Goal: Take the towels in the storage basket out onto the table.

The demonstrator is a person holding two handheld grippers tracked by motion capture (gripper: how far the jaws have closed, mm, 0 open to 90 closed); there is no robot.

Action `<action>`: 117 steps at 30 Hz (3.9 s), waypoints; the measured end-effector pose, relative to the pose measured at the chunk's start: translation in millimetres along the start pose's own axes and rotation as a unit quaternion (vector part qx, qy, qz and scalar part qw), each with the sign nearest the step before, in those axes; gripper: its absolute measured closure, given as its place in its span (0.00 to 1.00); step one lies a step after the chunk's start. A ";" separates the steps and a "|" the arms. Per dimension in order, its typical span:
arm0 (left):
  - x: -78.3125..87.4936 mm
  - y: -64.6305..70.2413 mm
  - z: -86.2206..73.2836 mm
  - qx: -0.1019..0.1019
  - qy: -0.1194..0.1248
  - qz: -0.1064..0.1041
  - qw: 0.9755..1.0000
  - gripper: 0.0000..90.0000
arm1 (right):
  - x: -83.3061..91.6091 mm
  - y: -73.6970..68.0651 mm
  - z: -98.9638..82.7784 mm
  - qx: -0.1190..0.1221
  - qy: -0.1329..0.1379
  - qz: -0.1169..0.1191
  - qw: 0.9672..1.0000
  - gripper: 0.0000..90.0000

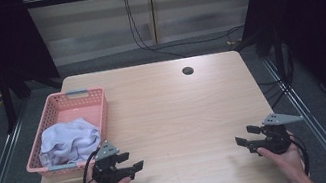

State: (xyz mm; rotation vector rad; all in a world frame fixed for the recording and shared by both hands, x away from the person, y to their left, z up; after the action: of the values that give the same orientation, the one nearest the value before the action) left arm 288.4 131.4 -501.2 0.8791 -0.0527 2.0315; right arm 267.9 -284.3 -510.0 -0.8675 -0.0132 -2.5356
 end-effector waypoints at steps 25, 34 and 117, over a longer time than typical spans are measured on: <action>40.5 -12.8 1.3 0.037 0.029 0.001 0.999 0.35 | -7.9 -25.4 -1.4 0.034 -0.033 0.026 0.999 0.22; 87.8 -41.8 11.9 0.013 0.026 0.080 0.996 0.28 | -5.5 -27.4 -1.3 0.023 -0.029 0.049 0.998 0.21; 61.3 -200.3 9.3 0.104 -0.287 0.191 0.933 0.39 | -15.3 -35.1 -7.8 0.020 -0.060 0.093 0.994 0.24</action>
State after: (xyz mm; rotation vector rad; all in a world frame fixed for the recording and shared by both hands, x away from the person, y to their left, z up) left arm 422.4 292.2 -514.1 1.6865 -0.3625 2.0809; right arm 259.1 -247.8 -520.4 -0.9578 -0.0192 -2.3003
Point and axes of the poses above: each handheld gripper's, and its own axes: x roughly backward along the jaws, z roughly out of its top, y roughly to its right, the point moved 6 cm from there along -x, roughly forward along the jaws, and after that the axes turned 5 degrees about -z, right-handed, at the moved point
